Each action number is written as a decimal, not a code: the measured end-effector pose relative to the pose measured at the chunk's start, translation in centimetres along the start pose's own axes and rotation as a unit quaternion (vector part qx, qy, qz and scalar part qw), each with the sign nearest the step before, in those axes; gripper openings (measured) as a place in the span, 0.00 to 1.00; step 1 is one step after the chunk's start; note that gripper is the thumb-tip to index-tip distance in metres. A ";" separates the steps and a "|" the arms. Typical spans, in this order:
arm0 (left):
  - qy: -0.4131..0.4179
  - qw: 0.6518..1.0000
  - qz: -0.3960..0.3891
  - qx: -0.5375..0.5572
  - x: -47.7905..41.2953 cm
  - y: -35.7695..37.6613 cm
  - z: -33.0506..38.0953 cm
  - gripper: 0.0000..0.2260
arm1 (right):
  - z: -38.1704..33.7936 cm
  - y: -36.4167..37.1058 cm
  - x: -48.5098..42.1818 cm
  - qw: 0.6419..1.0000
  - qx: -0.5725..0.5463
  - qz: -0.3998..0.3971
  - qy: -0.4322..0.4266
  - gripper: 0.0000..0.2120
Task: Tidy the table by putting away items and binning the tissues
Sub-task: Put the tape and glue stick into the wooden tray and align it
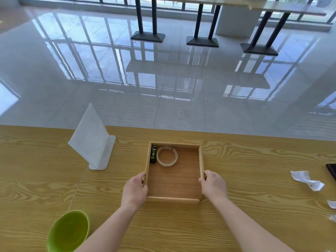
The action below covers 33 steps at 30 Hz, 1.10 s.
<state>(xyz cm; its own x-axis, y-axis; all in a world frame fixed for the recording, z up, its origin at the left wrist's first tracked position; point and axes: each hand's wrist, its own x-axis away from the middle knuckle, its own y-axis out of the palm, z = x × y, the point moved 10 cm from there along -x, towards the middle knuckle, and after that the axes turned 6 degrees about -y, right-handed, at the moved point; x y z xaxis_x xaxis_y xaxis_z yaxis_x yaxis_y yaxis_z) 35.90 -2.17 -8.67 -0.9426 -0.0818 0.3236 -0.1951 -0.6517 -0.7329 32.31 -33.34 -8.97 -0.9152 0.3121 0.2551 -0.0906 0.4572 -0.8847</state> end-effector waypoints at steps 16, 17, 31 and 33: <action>-0.031 0.998 0.046 0.028 -1.9 -4.9 -3.9 0.20 | -7.0 2.3 -2.9 0.999 -0.004 -0.016 -0.046 0.17; -0.033 0.998 0.048 0.031 -2.1 -5.1 -4.1 0.20 | -7.3 2.4 -3.0 0.999 -0.001 -0.017 -0.049 0.17; -0.066 0.994 0.081 0.011 -4.3 -8.8 -6.9 0.21 | -12.5 4.4 -4.1 0.997 -0.020 -0.019 -0.069 0.15; -0.066 0.995 0.076 0.003 -4.6 -9.0 -7.2 0.21 | -12.9 4.5 -4.0 0.997 -0.027 -0.017 -0.068 0.16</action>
<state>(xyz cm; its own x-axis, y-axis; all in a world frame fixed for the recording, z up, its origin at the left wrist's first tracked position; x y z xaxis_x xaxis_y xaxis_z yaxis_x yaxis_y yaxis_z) 40.03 9.52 -7.90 -0.9170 -0.2790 0.2850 -0.0504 -0.6279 -0.7766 40.68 -21.76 -8.97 -0.9571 0.1818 0.2258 -0.1045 0.5104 -0.8536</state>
